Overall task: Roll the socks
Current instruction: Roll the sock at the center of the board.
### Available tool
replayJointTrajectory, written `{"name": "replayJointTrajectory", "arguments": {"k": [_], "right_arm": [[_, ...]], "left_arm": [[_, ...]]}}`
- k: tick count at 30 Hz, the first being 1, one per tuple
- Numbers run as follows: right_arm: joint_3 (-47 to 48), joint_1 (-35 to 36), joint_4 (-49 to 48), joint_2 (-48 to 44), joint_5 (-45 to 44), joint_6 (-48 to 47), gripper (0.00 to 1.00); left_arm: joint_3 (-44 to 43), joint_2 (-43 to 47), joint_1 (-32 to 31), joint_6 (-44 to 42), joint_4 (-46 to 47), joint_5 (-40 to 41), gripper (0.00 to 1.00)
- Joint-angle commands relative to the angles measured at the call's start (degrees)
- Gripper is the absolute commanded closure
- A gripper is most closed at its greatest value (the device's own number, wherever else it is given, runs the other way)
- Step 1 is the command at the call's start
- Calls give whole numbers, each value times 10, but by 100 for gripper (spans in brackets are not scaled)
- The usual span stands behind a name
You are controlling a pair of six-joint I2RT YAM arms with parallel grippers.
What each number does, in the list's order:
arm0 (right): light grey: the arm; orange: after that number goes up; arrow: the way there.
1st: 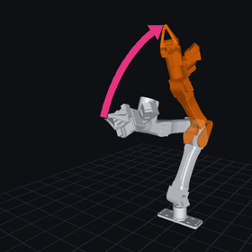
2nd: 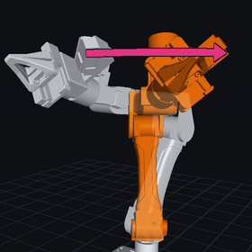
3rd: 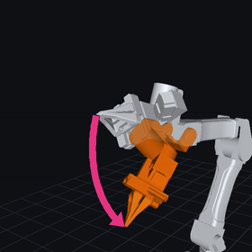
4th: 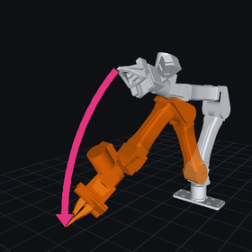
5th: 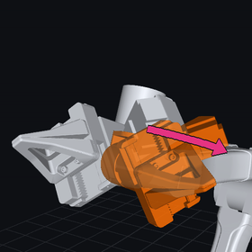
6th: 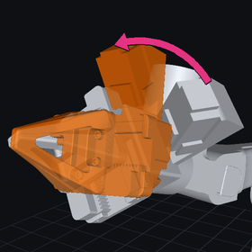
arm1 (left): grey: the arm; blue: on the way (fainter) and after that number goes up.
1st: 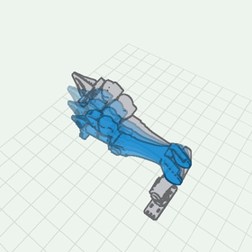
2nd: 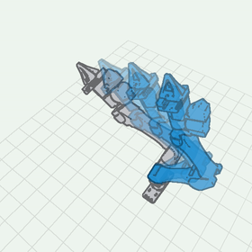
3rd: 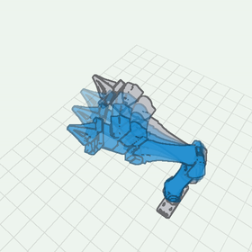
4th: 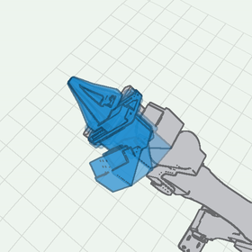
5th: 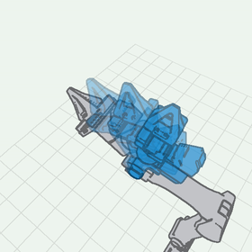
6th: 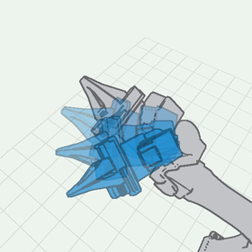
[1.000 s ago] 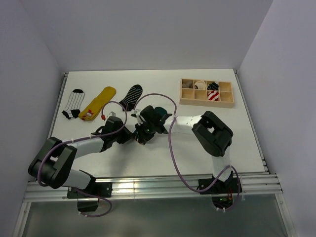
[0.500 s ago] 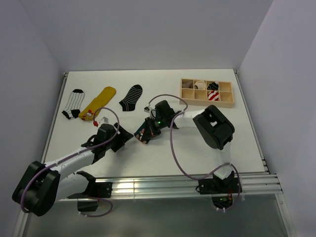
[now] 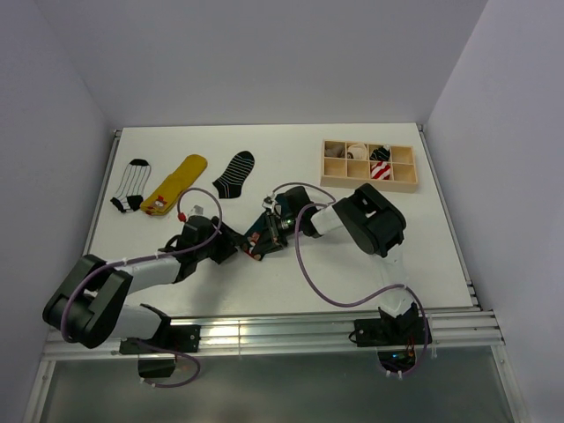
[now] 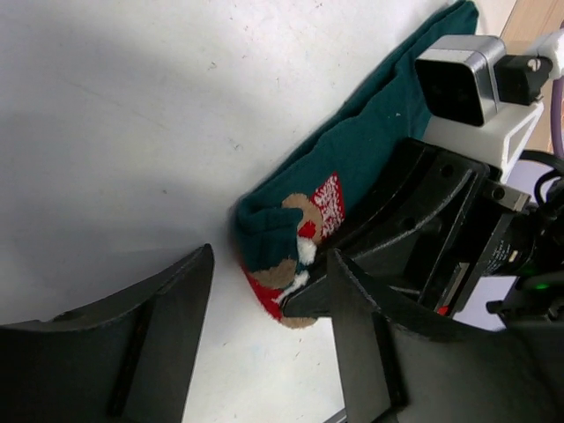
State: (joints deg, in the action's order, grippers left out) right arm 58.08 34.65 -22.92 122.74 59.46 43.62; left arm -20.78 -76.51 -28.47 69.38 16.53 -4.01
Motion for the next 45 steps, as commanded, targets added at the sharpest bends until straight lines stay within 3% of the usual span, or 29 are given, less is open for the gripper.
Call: {"name": "replayJointTrajectory", "arguments": {"k": [1,7,13,17,22,26,33,45], "right_arm": [[-9,-6,-43,6,14,20,100],[-3,-11,-26,1,12,9,100],[13,-10,76,-25,-19,-57,100],[32,-2,162,-62,-70,-148,88],[32,37,253,-150,-227,-236,65],[6,80,267,-221,-381,-298,59],[-70,179,189,-318,-578,-371,58],[-54,273,152,-266,-682,-426,71]], "left_arm": [[4,-42,-5,-2,-34,6,41],[8,-81,-8,1,-27,14,55],[-8,-126,-9,-7,-33,23,83],[-35,-131,-12,-23,-67,33,100],[-73,-99,-24,-40,-163,37,100],[-118,-87,-35,-57,-245,74,100],[-163,-83,-40,-61,-302,73,100],[-178,-80,-41,-63,-317,66,100]]}}
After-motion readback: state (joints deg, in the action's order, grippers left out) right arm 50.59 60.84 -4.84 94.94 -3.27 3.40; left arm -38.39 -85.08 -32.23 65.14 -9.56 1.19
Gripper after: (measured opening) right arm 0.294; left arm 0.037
